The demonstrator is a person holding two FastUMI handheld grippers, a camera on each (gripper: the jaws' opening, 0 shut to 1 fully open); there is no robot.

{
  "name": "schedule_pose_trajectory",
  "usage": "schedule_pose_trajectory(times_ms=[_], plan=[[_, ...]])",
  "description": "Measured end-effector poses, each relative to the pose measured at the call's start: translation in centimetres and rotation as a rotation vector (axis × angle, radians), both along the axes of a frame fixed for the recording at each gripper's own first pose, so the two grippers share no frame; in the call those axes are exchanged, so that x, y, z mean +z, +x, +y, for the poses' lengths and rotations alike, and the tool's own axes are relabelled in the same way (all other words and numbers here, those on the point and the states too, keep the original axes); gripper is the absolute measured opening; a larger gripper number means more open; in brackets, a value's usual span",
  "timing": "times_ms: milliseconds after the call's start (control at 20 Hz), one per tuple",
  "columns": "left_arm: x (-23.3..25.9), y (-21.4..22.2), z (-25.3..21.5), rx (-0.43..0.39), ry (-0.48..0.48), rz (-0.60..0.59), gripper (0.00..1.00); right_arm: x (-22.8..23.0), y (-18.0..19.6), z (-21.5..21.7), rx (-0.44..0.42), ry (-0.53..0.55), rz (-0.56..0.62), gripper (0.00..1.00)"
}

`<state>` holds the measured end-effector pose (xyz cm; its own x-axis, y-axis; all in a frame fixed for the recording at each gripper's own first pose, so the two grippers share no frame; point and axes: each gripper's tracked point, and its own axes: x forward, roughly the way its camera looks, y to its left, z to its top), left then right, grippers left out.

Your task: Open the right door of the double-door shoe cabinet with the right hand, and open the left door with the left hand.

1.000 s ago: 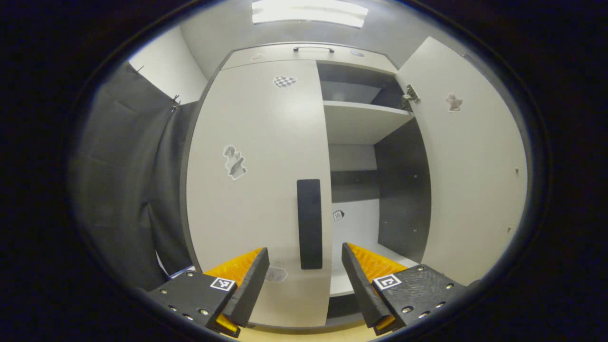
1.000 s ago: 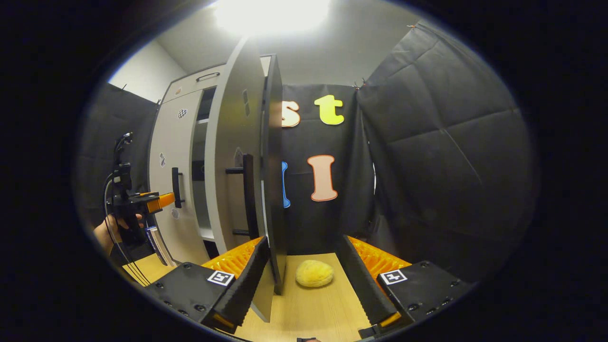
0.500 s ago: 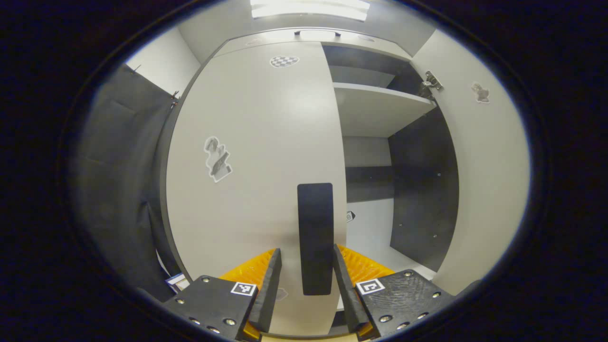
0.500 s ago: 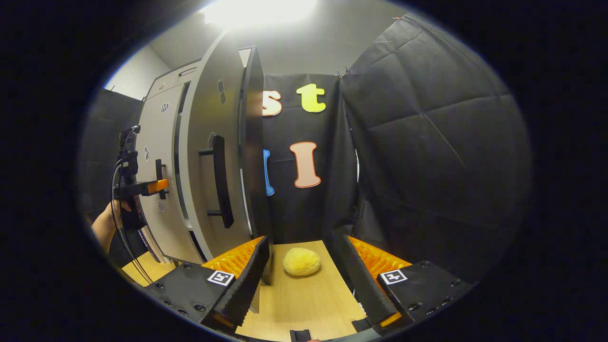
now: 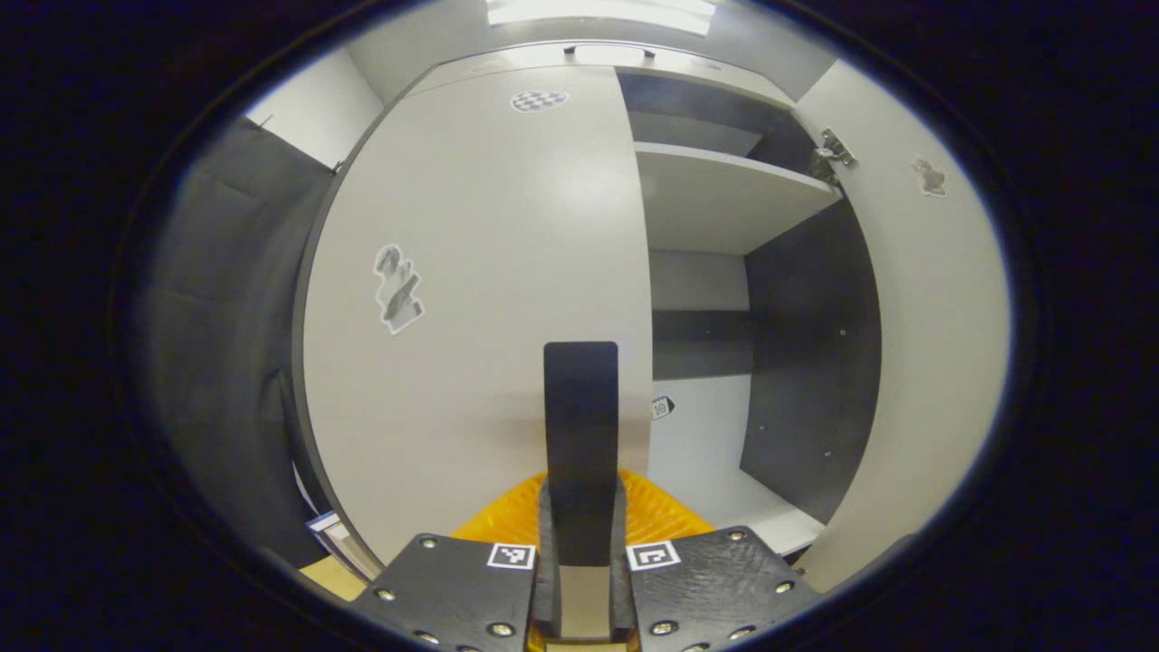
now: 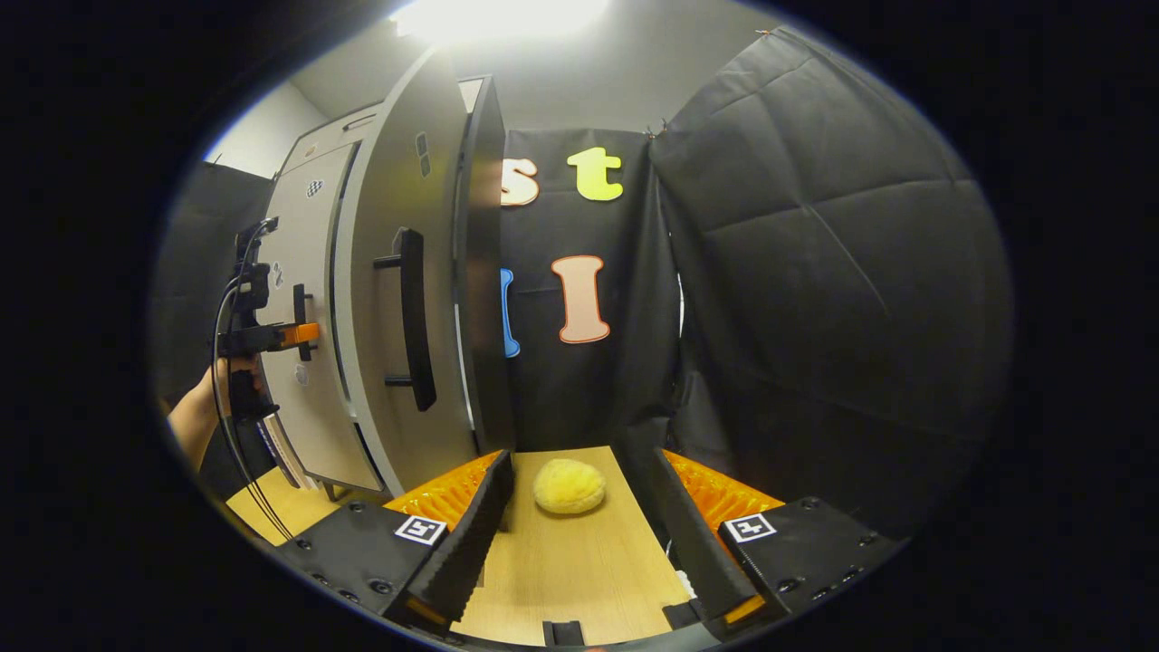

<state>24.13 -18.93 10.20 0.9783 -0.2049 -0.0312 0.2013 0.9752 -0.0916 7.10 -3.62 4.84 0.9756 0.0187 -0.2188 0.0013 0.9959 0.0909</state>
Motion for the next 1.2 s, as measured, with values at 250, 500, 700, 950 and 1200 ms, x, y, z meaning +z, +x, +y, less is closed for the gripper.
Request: schedule_pose_trajectory(times_ms=[250,500,700,950,1200], plan=[[-0.3,-0.9,0.4,-0.022,-0.022,0.015,0.17,0.3,0.3,0.0,0.021,-0.032,-0.013,0.95],[-0.8,-2.1,1.1,-0.058,-0.036,0.011,0.17,0.5,0.4,0.4,0.045,-0.041,-0.025,0.95],[-1.1,-3.1,1.7,-0.096,-0.037,0.015,0.17,0.5,0.8,1.0,0.058,-0.03,-0.024,0.95],[-1.6,-4.2,2.8,-0.103,-0.057,0.014,0.16,0.7,1.1,0.9,0.067,-0.056,-0.027,0.95],[-1.6,-5.0,3.6,-0.121,-0.077,0.017,0.15,0.8,1.4,1.2,0.084,-0.068,-0.034,0.95]])
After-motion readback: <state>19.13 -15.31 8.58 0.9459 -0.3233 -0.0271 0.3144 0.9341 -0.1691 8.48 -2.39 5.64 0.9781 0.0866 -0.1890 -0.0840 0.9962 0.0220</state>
